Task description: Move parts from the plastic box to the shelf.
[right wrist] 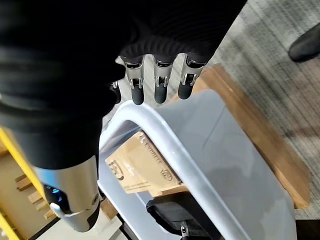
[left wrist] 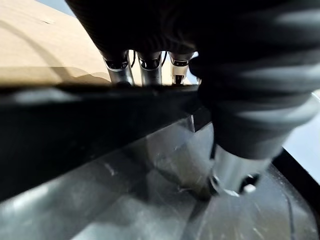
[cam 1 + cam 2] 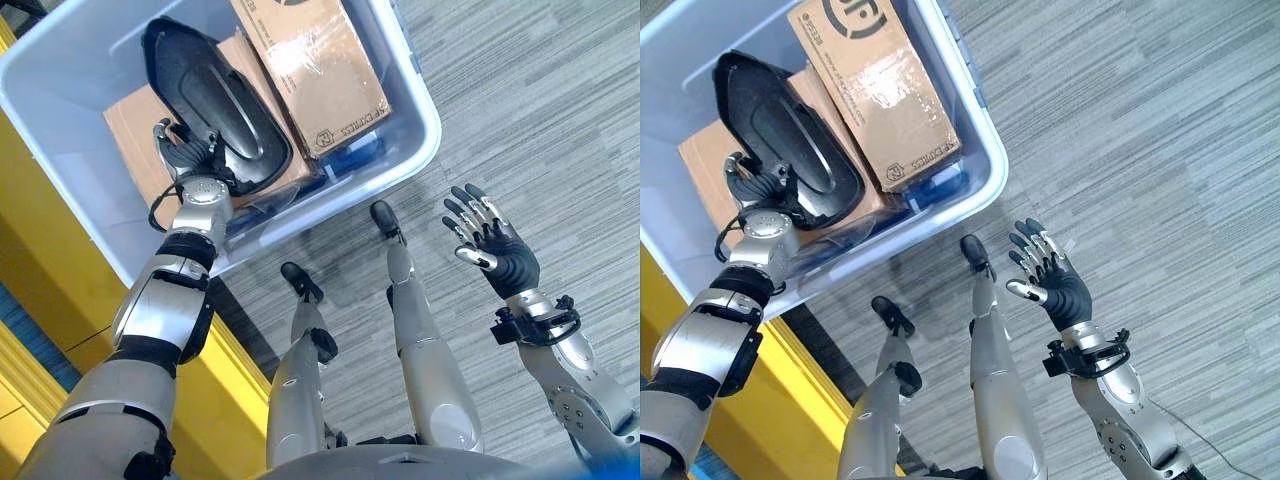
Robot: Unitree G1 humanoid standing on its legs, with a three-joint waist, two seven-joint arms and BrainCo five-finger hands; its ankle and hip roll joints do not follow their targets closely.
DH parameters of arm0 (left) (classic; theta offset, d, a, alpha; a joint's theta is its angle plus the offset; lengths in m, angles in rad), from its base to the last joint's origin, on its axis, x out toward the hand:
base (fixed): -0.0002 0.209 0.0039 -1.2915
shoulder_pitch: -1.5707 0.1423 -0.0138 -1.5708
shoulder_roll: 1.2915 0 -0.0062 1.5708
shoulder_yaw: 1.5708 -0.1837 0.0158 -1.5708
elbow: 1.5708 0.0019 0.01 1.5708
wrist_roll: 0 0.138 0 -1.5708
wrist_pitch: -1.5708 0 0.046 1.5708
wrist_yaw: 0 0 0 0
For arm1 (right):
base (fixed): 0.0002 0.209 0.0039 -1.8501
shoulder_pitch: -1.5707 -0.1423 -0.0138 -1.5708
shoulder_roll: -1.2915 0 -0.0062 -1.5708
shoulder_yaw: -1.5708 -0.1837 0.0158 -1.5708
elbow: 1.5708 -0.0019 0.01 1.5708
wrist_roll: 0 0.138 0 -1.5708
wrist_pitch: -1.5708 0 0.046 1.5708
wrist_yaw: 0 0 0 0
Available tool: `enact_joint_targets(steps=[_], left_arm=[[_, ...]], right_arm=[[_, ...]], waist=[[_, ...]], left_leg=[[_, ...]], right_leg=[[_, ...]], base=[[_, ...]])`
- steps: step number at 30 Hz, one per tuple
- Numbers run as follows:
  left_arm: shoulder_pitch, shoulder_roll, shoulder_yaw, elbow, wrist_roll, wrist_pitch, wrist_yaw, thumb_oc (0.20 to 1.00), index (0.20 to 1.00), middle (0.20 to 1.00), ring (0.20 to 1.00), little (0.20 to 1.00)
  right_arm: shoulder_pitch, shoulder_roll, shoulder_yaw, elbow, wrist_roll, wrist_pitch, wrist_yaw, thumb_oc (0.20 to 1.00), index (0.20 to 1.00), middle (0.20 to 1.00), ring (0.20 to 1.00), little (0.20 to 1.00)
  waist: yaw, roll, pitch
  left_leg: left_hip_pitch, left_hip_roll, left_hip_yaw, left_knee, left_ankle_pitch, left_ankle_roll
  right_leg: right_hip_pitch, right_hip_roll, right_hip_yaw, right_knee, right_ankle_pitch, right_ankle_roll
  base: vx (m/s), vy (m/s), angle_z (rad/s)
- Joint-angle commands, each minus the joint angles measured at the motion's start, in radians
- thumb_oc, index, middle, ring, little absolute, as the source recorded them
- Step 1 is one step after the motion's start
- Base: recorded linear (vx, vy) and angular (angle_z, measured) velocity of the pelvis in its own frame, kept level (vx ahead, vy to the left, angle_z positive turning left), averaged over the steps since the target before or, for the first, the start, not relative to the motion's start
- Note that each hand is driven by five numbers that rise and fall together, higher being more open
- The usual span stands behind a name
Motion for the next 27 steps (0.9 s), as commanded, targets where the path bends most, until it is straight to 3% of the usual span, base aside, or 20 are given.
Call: enact_joint_targets(steps=[1,18,27], left_arm=[[-0.056,-0.058,0.009,0.056,0.017,0.009,-0.094,0.200,0.200,0.200,0.200,0.200],[-0.102,-0.074,0.000,0.101,0.011,0.012,-0.122,0.200,0.200,0.200,0.200,0.200],[-0.089,-0.041,0.002,0.015,-0.022,-0.040,-0.114,0.200,0.200,0.200,0.200,0.200]], right_arm=[[0.058,0.010,-0.057,-0.052,0.015,-0.054,0.031,1.000,1.000,1.000,1.000,1.000],[0.088,0.033,-0.093,-0.043,0.028,-0.061,0.058,1.000,1.000,1.000,1.000,1.000],[0.082,0.025,-0.097,-0.036,0.021,-0.066,0.061,1.000,1.000,1.000,1.000,1.000]], waist=[[-0.042,-0.031,0.051],[-0.039,-0.031,0.030],[-0.034,-0.031,0.023]], left_leg=[[0.243,0.009,-0.117,0.031,-0.119,-0.039],[0.237,0.006,-0.139,0.039,-0.136,-0.036],[0.239,0.001,-0.155,0.044,-0.142,-0.035]], right_leg=[[0.071,-0.004,-0.102,0.085,-0.128,0.033],[0.069,-0.004,-0.114,0.086,-0.135,0.030],[0.093,-0.014,-0.126,0.080,-0.133,0.030]], base=[[0.00,0.000,0.00],[0.00,0.000,0.00],[-0.01,0.011,0.07]])
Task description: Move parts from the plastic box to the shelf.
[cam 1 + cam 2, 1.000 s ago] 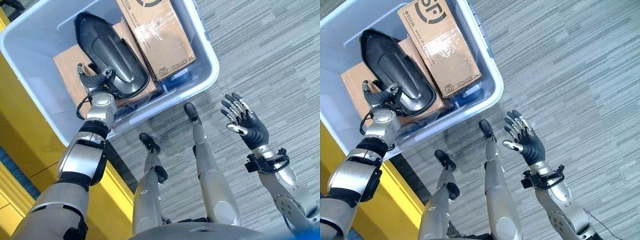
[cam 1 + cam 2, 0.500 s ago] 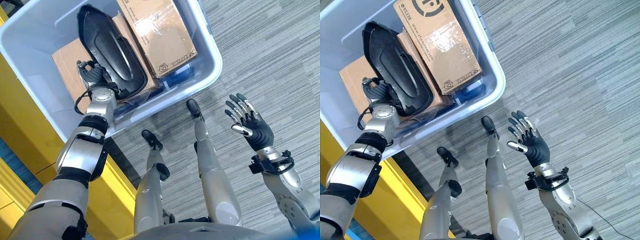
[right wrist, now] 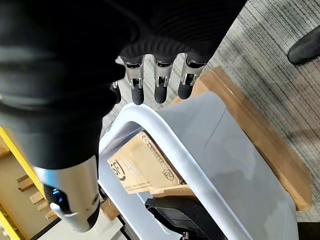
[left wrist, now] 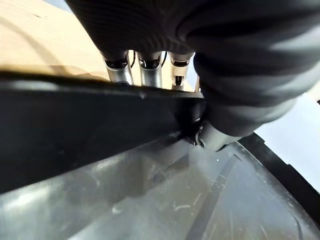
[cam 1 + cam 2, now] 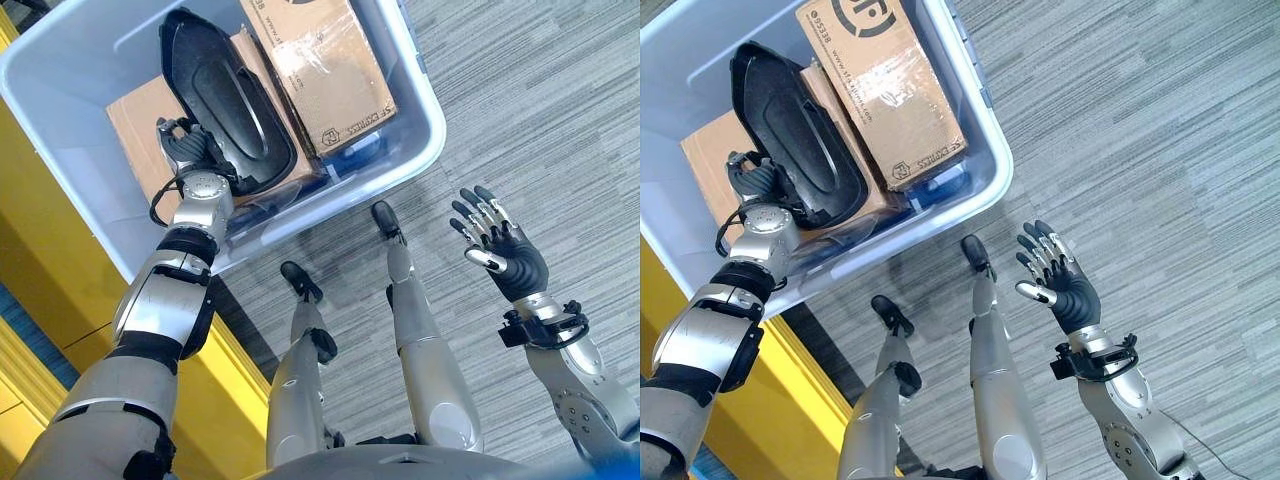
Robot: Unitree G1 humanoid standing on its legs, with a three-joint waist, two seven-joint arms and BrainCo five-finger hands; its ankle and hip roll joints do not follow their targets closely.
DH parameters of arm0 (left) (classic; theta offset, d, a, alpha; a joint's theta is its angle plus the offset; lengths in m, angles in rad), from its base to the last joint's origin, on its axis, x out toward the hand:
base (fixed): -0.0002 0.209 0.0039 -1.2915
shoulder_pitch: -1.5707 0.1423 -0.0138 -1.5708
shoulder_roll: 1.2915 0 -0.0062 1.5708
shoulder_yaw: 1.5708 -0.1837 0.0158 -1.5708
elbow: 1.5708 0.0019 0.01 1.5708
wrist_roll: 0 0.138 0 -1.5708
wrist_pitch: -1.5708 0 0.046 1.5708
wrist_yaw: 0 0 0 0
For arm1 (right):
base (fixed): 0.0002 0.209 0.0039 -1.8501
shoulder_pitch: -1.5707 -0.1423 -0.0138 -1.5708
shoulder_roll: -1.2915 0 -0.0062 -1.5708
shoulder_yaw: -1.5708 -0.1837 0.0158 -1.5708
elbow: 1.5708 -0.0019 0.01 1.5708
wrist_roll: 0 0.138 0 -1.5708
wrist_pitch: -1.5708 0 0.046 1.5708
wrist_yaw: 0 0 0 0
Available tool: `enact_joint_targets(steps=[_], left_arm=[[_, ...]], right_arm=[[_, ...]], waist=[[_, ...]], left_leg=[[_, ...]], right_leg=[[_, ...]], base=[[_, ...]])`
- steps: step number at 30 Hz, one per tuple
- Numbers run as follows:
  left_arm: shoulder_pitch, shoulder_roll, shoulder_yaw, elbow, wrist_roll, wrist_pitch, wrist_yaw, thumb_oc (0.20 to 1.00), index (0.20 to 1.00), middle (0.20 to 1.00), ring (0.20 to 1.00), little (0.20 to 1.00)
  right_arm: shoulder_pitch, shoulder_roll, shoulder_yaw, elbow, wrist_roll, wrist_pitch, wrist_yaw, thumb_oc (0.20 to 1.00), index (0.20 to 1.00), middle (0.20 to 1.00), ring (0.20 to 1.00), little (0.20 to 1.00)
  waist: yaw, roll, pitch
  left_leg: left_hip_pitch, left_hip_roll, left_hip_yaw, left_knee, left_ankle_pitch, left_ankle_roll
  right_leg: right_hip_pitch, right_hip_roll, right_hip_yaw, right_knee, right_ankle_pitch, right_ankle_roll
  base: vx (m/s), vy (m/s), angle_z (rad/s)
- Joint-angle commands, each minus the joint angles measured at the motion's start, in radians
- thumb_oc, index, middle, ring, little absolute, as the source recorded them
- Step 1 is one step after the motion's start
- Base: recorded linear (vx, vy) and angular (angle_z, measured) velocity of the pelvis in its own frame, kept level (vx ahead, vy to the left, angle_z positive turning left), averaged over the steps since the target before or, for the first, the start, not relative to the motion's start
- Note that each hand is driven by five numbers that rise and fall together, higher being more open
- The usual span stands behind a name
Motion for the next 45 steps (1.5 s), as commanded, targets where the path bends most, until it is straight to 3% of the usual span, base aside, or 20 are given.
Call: enact_joint_targets(steps=[1,9,11,17,27,38,45], left_arm=[[-0.052,-0.038,0.008,-0.014,-0.025,-0.043,-0.080,0.200,0.200,0.200,0.200,0.200],[0.156,0.018,0.089,-0.332,-0.020,-0.122,-0.052,0.200,0.200,0.200,0.200,0.200],[0.305,0.054,0.152,-0.517,0.023,-0.135,-0.045,0.200,0.200,0.200,0.200,0.200],[0.548,0.070,0.288,-0.761,0.117,-0.139,-0.053,0.200,0.200,0.200,0.200,0.200],[0.736,0.050,0.375,-0.960,0.176,-0.158,-0.099,0.200,0.200,0.200,0.200,0.200],[1.027,-0.004,0.386,-1.176,0.141,-0.176,-0.303,0.200,0.200,0.200,0.200,0.200],[1.215,-0.044,0.368,-1.270,0.083,-0.139,-0.466,0.200,0.200,0.200,0.200,0.200]], right_arm=[[0.046,0.017,-0.055,-0.035,0.000,-0.064,0.031,1.000,1.000,1.000,1.000,1.000],[0.043,0.035,-0.052,-0.024,-0.037,-0.067,0.029,1.000,1.000,1.000,1.000,1.000],[0.044,0.044,-0.057,-0.022,-0.056,-0.063,0.032,1.000,1.000,1.000,1.000,1.000],[0.036,0.050,-0.071,-0.013,-0.084,-0.033,0.046,1.000,1.000,1.000,1.000,1.000],[0.015,0.055,-0.080,0.011,-0.105,0.015,0.068,1.000,1.000,1.000,1.000,1.000],[0.021,0.084,-0.110,0.053,-0.127,0.051,0.097,1.000,1.000,1.000,1.000,1.000],[0.052,0.104,-0.165,0.087,-0.152,0.079,0.120,1.000,1.000,1.000,1.000,1.000]], waist=[[-0.015,-0.020,0.026],[0.009,-0.023,-0.002],[0.022,-0.029,-0.016],[0.046,-0.054,-0.051],[0.085,-0.069,-0.099],[0.142,-0.060,-0.182],[0.173,-0.049,-0.243]], left_leg=[[0.241,0.009,-0.119,0.045,-0.147,-0.042],[0.274,0.007,-0.136,0.049,-0.153,-0.044],[0.296,0.007,-0.147,0.050,-0.157,-0.044],[0.329,0.008,-0.156,0.050,-0.145,-0.041],[0.388,0.011,-0.193,0.050,-0.155,-0.034],[0.484,0.018,-0.234,0.017,-0.145,-0.026],[0.558,0.052,-0.284,0.010,-0.133,-0.024]], right_leg=[[0.082,0.002,-0.097,0.061,-0.121,0.024],[0.151,-0.021,-0.119,0.048,-0.117,0.024],[0.189,-0.031,-0.130,0.039,-0.115,0.025],[0.261,-0.052,-0.151,0.009,-0.084,0.021],[0.381,-0.083,-0.192,-0.030,-0.081,0.027],[0.522,-0.108,-0.240,-0.076,-0.088,0.031],[0.602,-0.088,-0.296,0.017,-0.175,0.016]], base=[[-0.01,0.033,0.13],[-0.01,0.036,0.08],[0.00,0.044,0.10],[-0.05,0.034,0.11],[-0.01,0.038,0.12],[0.00,0.011,0.11],[-0.01,-0.046,0.22]])
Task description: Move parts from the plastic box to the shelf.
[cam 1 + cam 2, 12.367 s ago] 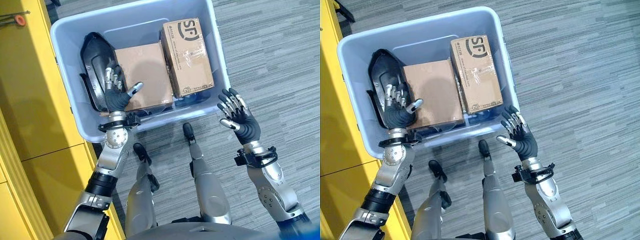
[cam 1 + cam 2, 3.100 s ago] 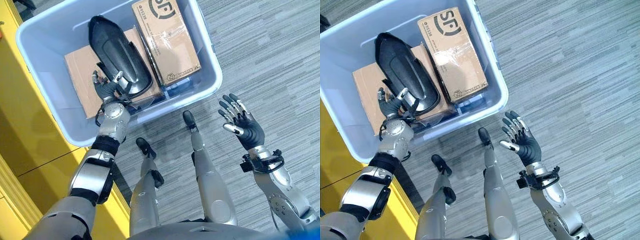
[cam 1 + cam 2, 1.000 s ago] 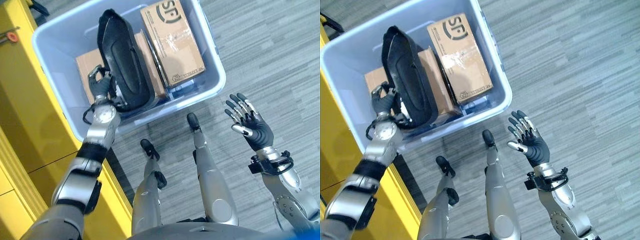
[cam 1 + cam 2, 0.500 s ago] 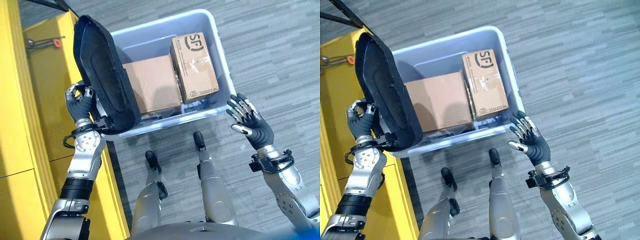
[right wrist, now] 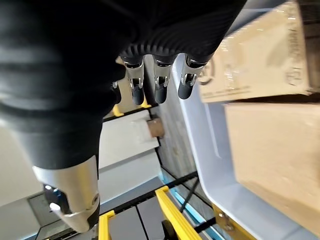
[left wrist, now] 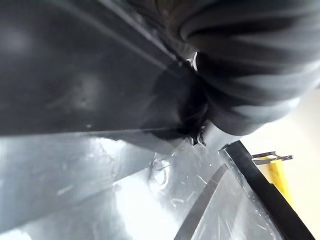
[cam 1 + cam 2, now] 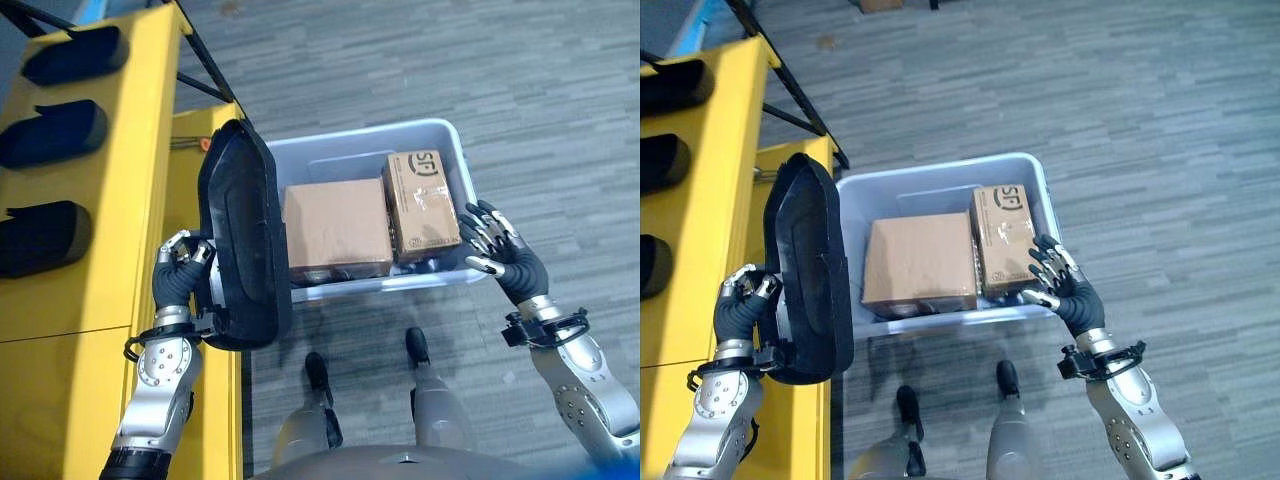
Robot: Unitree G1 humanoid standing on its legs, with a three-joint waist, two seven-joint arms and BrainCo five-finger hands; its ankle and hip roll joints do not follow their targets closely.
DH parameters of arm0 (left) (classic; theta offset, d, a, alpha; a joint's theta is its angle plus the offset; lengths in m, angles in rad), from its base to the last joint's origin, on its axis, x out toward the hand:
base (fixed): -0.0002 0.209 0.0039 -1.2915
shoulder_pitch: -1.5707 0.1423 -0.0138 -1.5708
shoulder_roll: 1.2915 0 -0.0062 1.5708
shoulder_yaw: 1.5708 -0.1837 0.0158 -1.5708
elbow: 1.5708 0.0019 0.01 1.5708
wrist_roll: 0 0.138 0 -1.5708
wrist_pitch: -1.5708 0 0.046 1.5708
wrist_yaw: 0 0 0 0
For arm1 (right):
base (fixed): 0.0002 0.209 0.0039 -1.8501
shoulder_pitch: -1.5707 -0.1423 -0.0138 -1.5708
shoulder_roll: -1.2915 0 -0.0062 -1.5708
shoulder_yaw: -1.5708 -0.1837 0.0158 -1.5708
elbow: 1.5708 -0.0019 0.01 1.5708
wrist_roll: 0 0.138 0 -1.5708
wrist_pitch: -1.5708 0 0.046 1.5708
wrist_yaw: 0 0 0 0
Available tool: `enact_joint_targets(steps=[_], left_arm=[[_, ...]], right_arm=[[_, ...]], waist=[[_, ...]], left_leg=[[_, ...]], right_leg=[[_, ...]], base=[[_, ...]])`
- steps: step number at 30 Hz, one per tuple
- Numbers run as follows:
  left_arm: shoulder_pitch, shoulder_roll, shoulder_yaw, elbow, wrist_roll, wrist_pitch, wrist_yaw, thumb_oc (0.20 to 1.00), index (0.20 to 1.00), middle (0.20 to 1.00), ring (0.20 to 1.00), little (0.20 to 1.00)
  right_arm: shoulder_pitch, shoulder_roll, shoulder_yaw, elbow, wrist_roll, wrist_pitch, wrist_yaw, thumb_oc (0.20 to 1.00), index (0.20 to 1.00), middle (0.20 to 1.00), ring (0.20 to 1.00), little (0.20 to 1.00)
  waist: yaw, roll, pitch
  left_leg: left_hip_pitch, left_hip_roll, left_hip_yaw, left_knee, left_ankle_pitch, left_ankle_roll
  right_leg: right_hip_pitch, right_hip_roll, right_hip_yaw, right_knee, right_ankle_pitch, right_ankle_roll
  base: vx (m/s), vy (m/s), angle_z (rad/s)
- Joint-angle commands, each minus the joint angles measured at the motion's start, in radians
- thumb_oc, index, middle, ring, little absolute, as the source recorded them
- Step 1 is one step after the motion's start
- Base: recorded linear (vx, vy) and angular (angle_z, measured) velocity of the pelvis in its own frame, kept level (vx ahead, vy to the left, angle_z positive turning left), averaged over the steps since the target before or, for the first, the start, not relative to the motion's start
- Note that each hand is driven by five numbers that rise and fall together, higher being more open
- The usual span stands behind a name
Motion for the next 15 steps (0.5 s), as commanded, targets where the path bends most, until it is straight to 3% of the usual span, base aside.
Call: enact_joint_targets(steps=[1,5,11,12,13,15], left_arm=[[-0.061,0.015,0.045,-0.024,-0.054,-0.050,-0.087,0.200,0.200,0.200,0.200,0.200],[0.014,-0.013,0.044,-0.039,-0.073,-0.028,-0.130,0.200,0.200,0.200,0.200,0.200],[0.124,-0.067,0.058,-0.063,-0.130,0.004,-0.181,0.200,0.200,0.200,0.200,0.200],[0.137,-0.074,0.061,-0.066,-0.139,0.008,-0.191,0.200,0.200,0.200,0.200,0.200],[0.145,-0.080,0.062,-0.066,-0.137,0.012,-0.200,0.200,0.200,0.200,0.200,0.200],[0.147,-0.083,0.055,-0.056,-0.147,0.021,-0.211,0.200,0.200,0.200,0.200,0.200]], right_arm=[[0.012,0.024,-0.013,-0.026,-0.039,-0.015,0.033,1.000,1.000,1.000,1.000,1.000],[0.017,0.035,-0.015,-0.017,-0.041,-0.001,0.048,1.000,1.000,1.000,1.000,1.000],[0.026,0.032,-0.033,-0.018,-0.050,0.010,0.071,1.000,1.000,1.000,1.000,1.000],[0.026,0.027,-0.032,-0.015,-0.052,0.013,0.075,1.000,1.000,1.000,1.000,1.000],[0.019,0.019,-0.029,0.000,-0.052,0.018,0.084,1.000,1.000,1.000,1.000,1.000],[0.024,0.008,-0.035,0.004,-0.053,0.018,0.093,1.000,1.000,1.000,1.000,1.000]], waist=[[0.012,-0.019,-0.024],[0.030,-0.017,-0.044],[0.059,-0.011,-0.048],[0.067,-0.012,-0.045],[0.089,-0.013,-0.039],[0.103,-0.021,-0.027]], left_leg=[[0.133,0.052,-0.073,0.011,-0.079,-0.033],[0.158,0.075,-0.110,0.015,-0.059,-0.032],[0.174,0.139,-0.169,0.015,0.026,-0.045],[0.172,0.149,-0.184,0.017,0.048,-0.046],[0.153,0.164,-0.216,0.019,0.116,-0.061],[0.111,0.165,-0.252,0.013,0.203,-0.084]], right_leg=[[-0.030,-0.018,-0.061,0.182,-0.139,0.018],[0.004,0.000,-0.089,0.253,-0.195,-0.001],[0.022,0.040,-0.153,0.386,-0.290,-0.042],[0.024,0.047,-0.162,0.405,-0.303,-0.050],[0.034,0.058,-0.184,0.407,-0.316,-0.067],[0.050,0.055,-0.222,0.396,-0.327,-0.077]], base=[[-0.02,-0.093,0.34],[-0.02,-0.128,0.26],[-0.04,-0.165,0.33],[-0.11,-0.227,0.33],[-0.13,-0.209,0.23],[-0.17,-0.133,0.56]])
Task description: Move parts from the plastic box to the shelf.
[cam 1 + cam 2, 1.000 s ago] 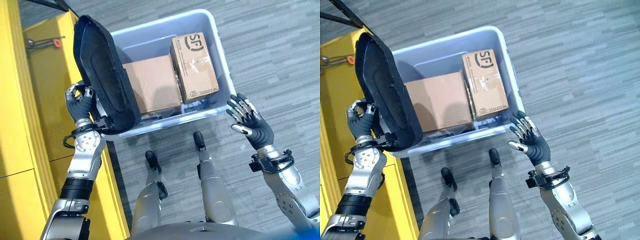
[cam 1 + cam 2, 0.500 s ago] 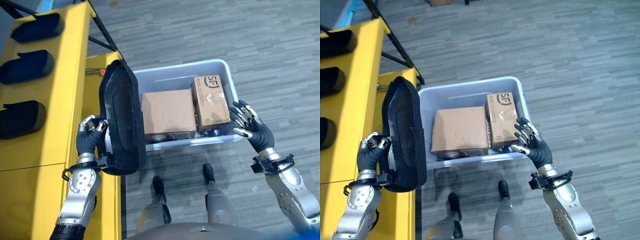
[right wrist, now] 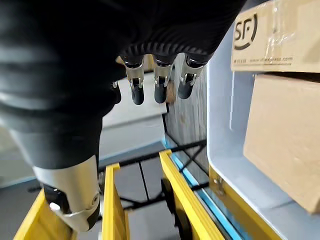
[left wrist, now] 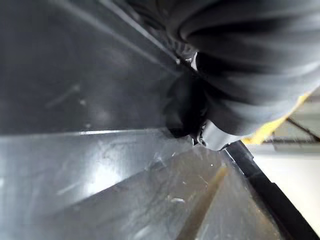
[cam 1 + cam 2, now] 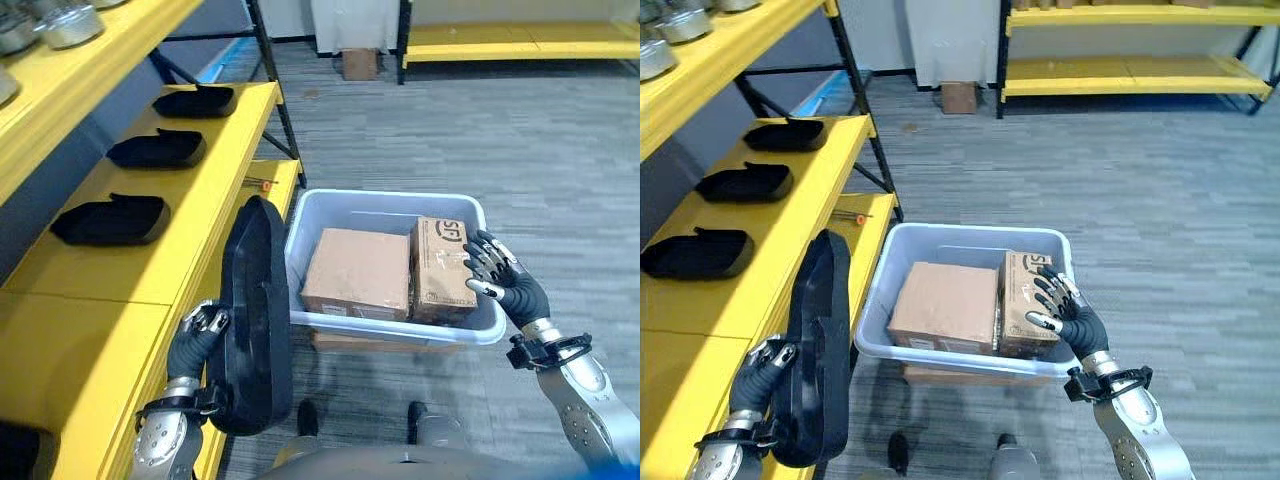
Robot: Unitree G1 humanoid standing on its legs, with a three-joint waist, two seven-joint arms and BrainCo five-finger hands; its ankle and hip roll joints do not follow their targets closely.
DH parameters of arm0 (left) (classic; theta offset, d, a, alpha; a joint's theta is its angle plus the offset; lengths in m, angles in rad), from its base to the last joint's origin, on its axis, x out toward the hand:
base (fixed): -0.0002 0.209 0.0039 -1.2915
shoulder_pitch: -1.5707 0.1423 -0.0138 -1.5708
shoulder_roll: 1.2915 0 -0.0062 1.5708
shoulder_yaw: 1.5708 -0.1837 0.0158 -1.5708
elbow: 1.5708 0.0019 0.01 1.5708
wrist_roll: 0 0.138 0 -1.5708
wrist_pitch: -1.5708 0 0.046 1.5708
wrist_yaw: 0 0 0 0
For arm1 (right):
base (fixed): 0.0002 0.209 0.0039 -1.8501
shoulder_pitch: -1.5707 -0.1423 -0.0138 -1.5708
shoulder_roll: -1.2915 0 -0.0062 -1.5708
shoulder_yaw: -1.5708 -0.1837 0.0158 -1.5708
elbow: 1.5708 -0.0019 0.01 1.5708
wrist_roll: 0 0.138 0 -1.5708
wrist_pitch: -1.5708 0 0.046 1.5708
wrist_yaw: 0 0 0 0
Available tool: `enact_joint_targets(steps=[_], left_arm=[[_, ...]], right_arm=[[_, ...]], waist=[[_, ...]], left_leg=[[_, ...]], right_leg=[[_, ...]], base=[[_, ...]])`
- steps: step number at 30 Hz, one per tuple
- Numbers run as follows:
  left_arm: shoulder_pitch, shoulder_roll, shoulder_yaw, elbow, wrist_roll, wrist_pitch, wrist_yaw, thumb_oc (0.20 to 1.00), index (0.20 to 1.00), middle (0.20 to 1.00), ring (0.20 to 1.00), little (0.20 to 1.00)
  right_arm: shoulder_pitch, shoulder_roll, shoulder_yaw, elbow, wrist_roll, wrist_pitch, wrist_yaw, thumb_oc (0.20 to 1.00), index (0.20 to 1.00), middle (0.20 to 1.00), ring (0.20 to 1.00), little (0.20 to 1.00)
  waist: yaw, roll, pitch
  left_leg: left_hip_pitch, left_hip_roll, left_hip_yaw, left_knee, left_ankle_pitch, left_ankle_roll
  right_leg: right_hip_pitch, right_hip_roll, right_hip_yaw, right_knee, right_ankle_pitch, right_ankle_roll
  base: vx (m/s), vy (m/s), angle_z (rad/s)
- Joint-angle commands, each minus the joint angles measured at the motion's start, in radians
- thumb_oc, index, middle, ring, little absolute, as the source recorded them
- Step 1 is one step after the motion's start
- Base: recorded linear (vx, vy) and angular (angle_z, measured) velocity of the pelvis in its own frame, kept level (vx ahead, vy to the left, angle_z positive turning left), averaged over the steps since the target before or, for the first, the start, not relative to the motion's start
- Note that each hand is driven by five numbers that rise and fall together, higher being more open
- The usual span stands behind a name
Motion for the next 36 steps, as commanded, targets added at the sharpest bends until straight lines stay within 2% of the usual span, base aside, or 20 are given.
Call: enact_joint_targets(steps=[1,2,3,4,6,7,8,9,12,14,17,22,26,29,30,31,32,33,34,36], left_arm=[[-0.128,0.017,0.043,-0.027,-0.043,-0.031,-0.049,0.200,0.200,0.200,0.200,0.200],[-0.129,0.017,0.043,-0.027,-0.043,-0.031,-0.049,0.200,0.200,0.200,0.200,0.200],[-0.142,0.016,0.035,-0.020,-0.034,-0.032,-0.048,0.200,0.200,0.200,0.200,0.200],[-0.143,0.016,0.035,-0.020,-0.033,-0.032,-0.048,0.200,0.200,0.200,0.200,0.200],[-0.163,0.018,0.033,-0.023,-0.022,-0.038,-0.048,0.200,0.200,0.200,0.200,0.200],[-0.163,0.018,0.033,-0.023,-0.021,-0.038,-0.048,0.200,0.200,0.200,0.200,0.200],[-0.171,0.014,0.030,-0.028,-0.011,-0.038,-0.052,0.200,0.200,0.200,0.200,0.200],[-0.170,0.014,0.030,-0.028,-0.011,-0.038,-0.052,0.200,0.200,0.200,0.200,0.200],[-0.181,0.009,0.025,-0.029,-0.009,-0.034,-0.055,0.200,0.200,0.200,0.200,0.200],[-0.173,0.002,0.020,-0.042,0.001,-0.027,-0.068,0.200,0.200,0.200,0.200,0.200],[-0.166,0.009,0.025,-0.049,0.007,-0.028,-0.069,0.200,0.200,0.200,0.200,0.200],[-0.152,0.028,0.055,-0.067,0.031,-0.029,-0.052,0.200,0.200,0.200,0.200,0.200],[-0.154,0.048,0.069,-0.080,0.053,-0.038,-0.043,0.200,0.200,0.200,0.200,0.200],[-0.166,0.072,0.063,-0.080,0.077,-0.044,-0.039,0.200,0.200,0.200,0.200,0.200],[-0.167,0.078,0.061,-0.078,0.084,-0.046,-0.038,0.200,0.200,0.200,0.200,0.200],[-0.176,0.089,0.051,-0.073,0.096,-0.050,-0.031,0.200,0.200,0.200,0.200,0.200],[-0.178,0.091,0.048,-0.070,0.094,-0.051,-0.034,0.200,0.200,0.200,0.200,0.200],[-0.180,0.092,0.043,-0.070,0.097,-0.046,-0.042,0.200,0.200,0.200,0.200,0.200],[-0.180,0.092,0.043,-0.070,0.097,-0.046,-0.042,0.200,0.200,0.200,0.200,0.200],[-0.178,0.099,0.037,-0.071,0.111,-0.040,-0.061,0.200,0.200,0.200,0.200,0.200]], right_arm=[[-0.017,-0.024,-0.051,-0.038,-0.024,-0.030,0.035,1.000,1.000,1.000,1.000,1.000],[-0.018,-0.024,-0.052,-0.038,-0.024,-0.030,0.035,1.000,1.000,1.000,1.000,1.000],[-0.012,-0.027,-0.059,-0.030,-0.042,-0.032,0.030,1.000,1.000,1.000,1.000,1.000],[-0.013,-0.027,-0.060,-0.030,-0.042,-0.032,0.030,1.000,1.000,1.000,1.000,1.000],[-0.017,-0.023,-0.066,-0.020,-0.050,-0.036,0.019,1.000,1.000,1.000,1.000,1.000],[-0.018,-0.023,-0.066,-0.020,-0.050,-0.036,0.019,1.000,1.000,1.000,1.000,1.000],[-0.017,-0.017,-0.070,-0.019,-0.048,-0.036,0.021,1.000,1.000,1.000,1.000,1.000],[-0.017,-0.017,-0.070,-0.019,-0.048,-0.036,0.021,1.000,1.000,1.000,1.000,1.000],[-0.010,0.012,-0.075,-0.019,-0.043,-0.034,0.021,1.000,1.000,1.000,1.000,1.000],[0.012,0.047,-0.100,-0.032,-0.041,-0.039,0.015,1.000,1.000,1.000,1.000,1.000],[0.016,0.063,-0.097,-0.029,-0.047,-0.034,0.014,1.000,1.000,1.000,1.000,1.000],[0.002,0.085,-0.082,-0.025,-0.046,-0.027,0.011,1.000,1.000,1.000,1.000,1.000],[-0.012,0.111,-0.073,-0.019,-0.062,-0.026,-0.003,1.000,1.000,1.000,1.000,1.000],[-0.007,0.143,-0.062,-0.014,-0.061,-0.023,-0.003,1.000,1.000,1.000,1.000,1.000],[-0.007,0.146,-0.054,-0.011,-0.063,-0.022,-0.001,1.000,1.000,1.000,1.000,1.000],[-0.013,0.146,-0.045,-0.006,-0.064,-0.025,0.001,1.000,1.000,1.000,1.000,1.000],[-0.016,0.143,-0.041,-0.006,-0.064,-0.023,0.003,1.000,1.000,1.000,1.000,1.000],[-0.014,0.141,-0.038,-0.007,-0.062,-0.022,0.012,1.000,1.000,1.000,1.000,1.000],[-0.015,0.141,-0.038,-0.007,-0.062,-0.022,0.012,1.000,1.000,1.000,1.000,1.000],[0.005,0.134,-0.049,-0.002,-0.049,-0.025,0.029,1.000,1.000,1.000,1.000,1.000]], waist=[[0.006,-0.021,0.057],[0.005,-0.019,0.055],[0.003,-0.038,0.059],[0.003,-0.034,0.058],[-0.003,-0.050,0.060],[-0.004,-0.050,0.062],[-0.014,-0.057,0.046],[-0.016,-0.057,0.047],[-0.033,-0.060,0.028],[-0.056,-0.042,0.014],[-0.047,-0.042,0.016],[-0.013,-0.072,0.038],[0.007,-0.098,0.072],[-0.007,-0.105,0.077],[-0.020,-0.105,0.079],[-0.041,-0.098,0.091],[-0.045,-0.095,0.095],[-0.050,-0.095,0.099],[-0.049,-0.095,0.097],[-0.062,-0.115,0.090]], left_leg=[[0.003,0.075,-0.049,0.007,0.255,-0.160],[-0.001,0.076,-0.052,0.007,0.258,-0.159],[0.000,0.071,0.023,0.007,0.245,-0.163],[-0.005,0.074,0.021,0.007,0.247,-0.163],[0.035,0.048,0.077,0.042,0.188,-0.141],[0.035,0.048,0.076,0.044,0.186,-0.141],[0.074,0.020,0.090,0.114,0.091,-0.111],[0.073,0.020,0.088,0.119,0.087,-0.111],[0.137,-0.035,0.061,0.181,-0.034,-0.089],[0.167,-0.050,0.110,0.098,-0.107,-0.075],[0.166,-0.059,0.121,0.081,-0.129,-0.066],[0.148,-0.105,0.106,0.072,-0.156,-0.034],[0.095,-0.197,0.053,0.138,-0.207,0.013],[0.083,-0.241,0.024,0.111,-0.179,0.042],[0.087,-0.247,0.007,0.094,-0.167,0.050],[0.094,-0.246,-0.015,0.076,-0.149,0.055],[0.095,-0.244,-0.019,0.058,-0.132,0.058],[0.105,-0.242,-0.023,0.044,-0.120,0.059],[0.102,-0.242,-0.023,0.042,-0.117,0.059],[0.113,-0.257,-0.046,0.011,-0.089,0.053]], right_leg=[[0.084,-0.023,-0.087,-0.078,-0.022,0.029],[0.084,-0.021,-0.090,-0.084,-0.015,0.029],[0.115,-0.041,-0.115,-0.153,0.010,0.035],[0.116,-0.037,-0.117,-0.162,0.018,0.034],[0.147,-0.059,-0.159,-0.239,0.071,0.042],[0.150,-0.059,-0.160,-0.241,0.072,0.043],[0.152,-0.075,-0.202,-0.262,0.091,0.036],[0.155,-0.076,-0.204,-0.262,0.091,0.037],[0.158,-0.083,-0.243,-0.270,0.100,0.039],[0.170,-0.101,-0.270,-0.248,0.097,0.069],[0.175,-0.122,-0.274,-0.240,0.108,0.080],[0.188,-0.185,-0.290,-0.256,0.182,0.129],[0.195,-0.272,-0.291,-0.268,0.279,0.183],[0.167,-0.292,-0.235,-0.246,0.326,0.175],[0.138,-0.269,-0.154,-0.227,0.346,0.167],[0.097,-0.204,-0.047,-0.190,0.340,0.155],[0.063,-0.143,0.003,-0.162,0.308,0.142],[0.048,-0.083,0.006,-0.135,0.265,0.126],[0.044,-0.082,0.006,-0.136,0.268,0.125],[0.064,0.016,-0.041,-0.131,0.192,0.096]], base=[[-0.15,-0.054,0.97],[-0.17,-0.088,1.39],[-0.09,-0.050,1.54],[-0.12,-0.087,1.37],[-0.14,-0.068,0.85],[-0.18,-0.069,0.81],[-0.08,-0.033,0.83],[-0.10,-0.044,0.83],[-0.01,0.018,0.67],[0.06,0.157,0.32],[0.01,0.193,0.73],[-0.03,0.217,-0.03],[-0.09,0.348,0.73],[-0.10,0.324,0.31],[-0.03,0.162,0.55],[-0.05,0.244,0.56],[-0.03,0.251,0.59],[-0.02,0.158,0.37],[0.00,0.135,0.28],[0.01,0.119,0.07]])
